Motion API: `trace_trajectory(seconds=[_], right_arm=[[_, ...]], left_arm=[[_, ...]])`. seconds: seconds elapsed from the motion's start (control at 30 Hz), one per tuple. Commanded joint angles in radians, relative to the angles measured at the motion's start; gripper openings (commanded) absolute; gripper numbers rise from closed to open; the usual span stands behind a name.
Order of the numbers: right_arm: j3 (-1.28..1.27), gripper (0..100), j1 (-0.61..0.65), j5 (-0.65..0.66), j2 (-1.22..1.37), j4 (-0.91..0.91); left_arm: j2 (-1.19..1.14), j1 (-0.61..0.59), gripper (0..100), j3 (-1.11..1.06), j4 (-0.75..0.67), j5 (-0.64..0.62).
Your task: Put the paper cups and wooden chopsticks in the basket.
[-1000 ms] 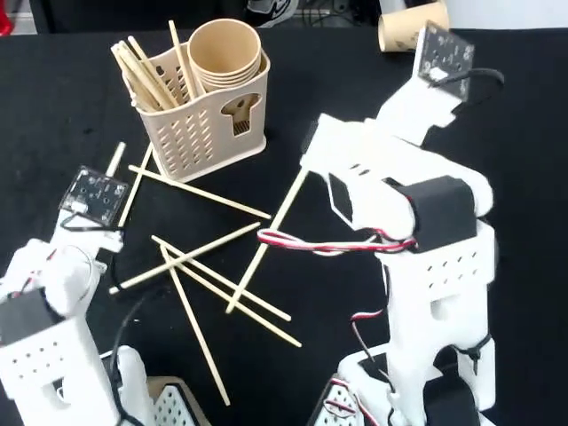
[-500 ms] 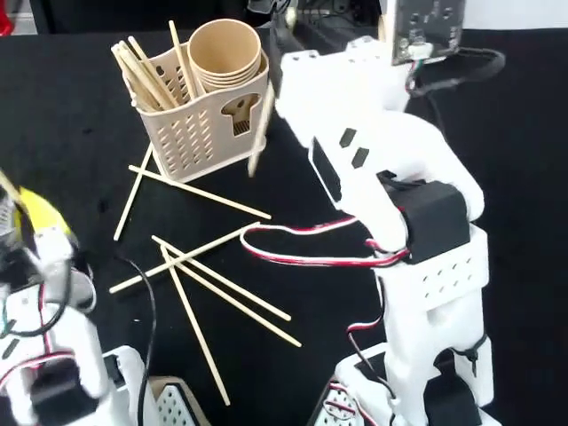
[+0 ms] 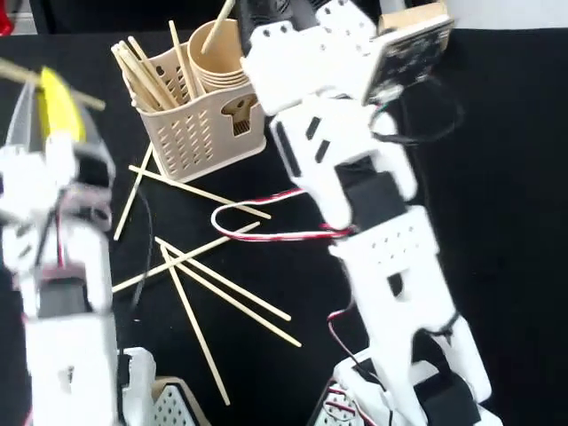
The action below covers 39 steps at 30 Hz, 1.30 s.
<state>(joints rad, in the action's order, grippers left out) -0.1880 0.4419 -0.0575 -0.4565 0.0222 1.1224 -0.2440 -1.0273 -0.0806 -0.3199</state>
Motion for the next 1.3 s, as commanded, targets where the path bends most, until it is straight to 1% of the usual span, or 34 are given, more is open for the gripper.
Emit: trace_trajectory(seconds=[0.0, 0.1, 0.23, 0.37, 0.5, 0.57, 0.67, 0.77, 0.8, 0.9, 1.03, 1.1, 1.17, 1.27], right_arm=[[-0.056, 1.1, 0.012, 0.005, 0.002, -0.109], [-0.088, 1.1, 0.014, -0.055, 0.022, -0.166], [-0.090, 1.1, 0.014, -0.115, 0.074, -0.172], [-0.047, 1.1, 0.014, -0.161, 0.094, -0.169], [0.004, 1.1, 0.014, -0.169, 0.096, -0.161], [0.016, 1.1, 0.017, -0.169, 0.097, -0.106], [-0.025, 1.1, 0.032, -0.169, 0.097, -0.071], [-0.088, 1.1, 0.035, -0.181, 0.101, -0.110], [-0.105, 1.1, 0.035, -0.196, 0.110, -0.126], [-0.119, 1.1, 0.035, -0.201, 0.151, -0.133], [-0.084, 1.2, 0.032, -0.199, 0.222, -0.132], [-0.047, 1.2, 0.029, -0.199, 0.257, -0.130], [-0.010, 1.2, 0.020, -0.199, 0.288, -0.098], [0.041, 1.5, 0.017, -0.192, 0.309, 0.020]], left_arm=[[-0.362, 0.027, 3, 0.263, -0.017, -0.026], [-0.514, 0.056, 3, 0.314, -0.017, -0.021], [-0.598, 0.076, 3, 0.337, -0.025, -0.023], [-0.603, 0.076, 3, 0.340, -0.018, -0.021], [-0.614, 0.076, 3, 0.334, -0.017, -0.021], [-0.614, 0.081, 3, 0.308, -0.017, -0.021], [-0.614, 0.117, 3, 0.262, -0.023, -0.020], [-0.614, 0.147, 3, 0.234, -0.018, -0.018], [-0.614, 0.151, 3, 0.228, -0.017, -0.006], [-0.614, 0.156, 3, 0.206, -0.015, 0.084], [-0.605, 0.148, 3, 0.216, -0.015, 0.097], [-0.603, 0.151, 3, 0.239, 0.015, 0.098], [-0.605, 0.153, 3, 0.285, 0.107, 0.098], [-0.612, 0.150, 3, 0.338, 0.259, 0.101]])
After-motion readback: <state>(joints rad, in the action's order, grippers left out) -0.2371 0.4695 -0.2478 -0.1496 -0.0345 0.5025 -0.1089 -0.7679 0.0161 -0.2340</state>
